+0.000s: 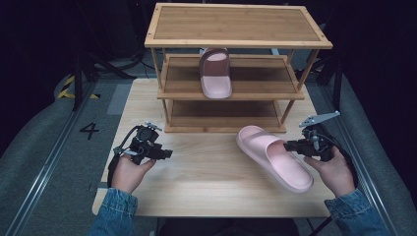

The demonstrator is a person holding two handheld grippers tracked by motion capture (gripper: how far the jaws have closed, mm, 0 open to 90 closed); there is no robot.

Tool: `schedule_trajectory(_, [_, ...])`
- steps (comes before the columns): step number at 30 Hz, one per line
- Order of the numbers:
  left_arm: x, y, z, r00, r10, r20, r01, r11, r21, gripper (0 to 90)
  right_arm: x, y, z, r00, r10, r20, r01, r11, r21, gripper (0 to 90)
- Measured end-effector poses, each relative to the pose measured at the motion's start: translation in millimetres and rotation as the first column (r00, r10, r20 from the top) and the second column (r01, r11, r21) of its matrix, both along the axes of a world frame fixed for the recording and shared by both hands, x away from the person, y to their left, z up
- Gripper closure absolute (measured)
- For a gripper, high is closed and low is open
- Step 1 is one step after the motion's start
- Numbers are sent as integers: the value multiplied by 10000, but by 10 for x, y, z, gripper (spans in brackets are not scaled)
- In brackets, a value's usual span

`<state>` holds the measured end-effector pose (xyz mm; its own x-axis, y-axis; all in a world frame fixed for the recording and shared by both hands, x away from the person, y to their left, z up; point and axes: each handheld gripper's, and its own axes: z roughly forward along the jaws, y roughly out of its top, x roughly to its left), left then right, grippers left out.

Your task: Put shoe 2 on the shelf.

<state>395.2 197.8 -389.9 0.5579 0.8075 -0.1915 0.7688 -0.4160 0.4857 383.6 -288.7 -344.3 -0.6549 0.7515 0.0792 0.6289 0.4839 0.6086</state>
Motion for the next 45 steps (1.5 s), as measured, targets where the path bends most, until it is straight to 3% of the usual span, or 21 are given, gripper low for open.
schedule_trajectory(6, [14, 6, -18, 10000, -51, -51, 52, 10000, 64, 463, 7, -14, 204, 9997, 15, 246, -17, 10000, 82, 846])
schedule_trajectory(11, [2, -25, -9, 9999, -136, 75, 135, 9999, 46, 450, 41, -46, 405, 9987, 155, 477, -179, 9986, 494, 847])
schedule_trajectory(32, [-11, -16, 8, 9997, -229, 97, 229, 9997, -16, 447, 207, -97, 910, 9940, 65, 1093, -185, 9938, 1094, 851])
schedule_trajectory(38, [-22, 2, 1, 9998, -188, 87, 188, 9998, 19, 446, 280, -123, 1070, 9909, -125, 1339, -36, 9929, 1189, 853])
schedule_trajectory(45, [-40, 17, -4, 9999, -107, 30, 107, 9999, 18, 446, 450, -86, 1182, 9881, -352, 1496, 206, 9949, 985, 853])
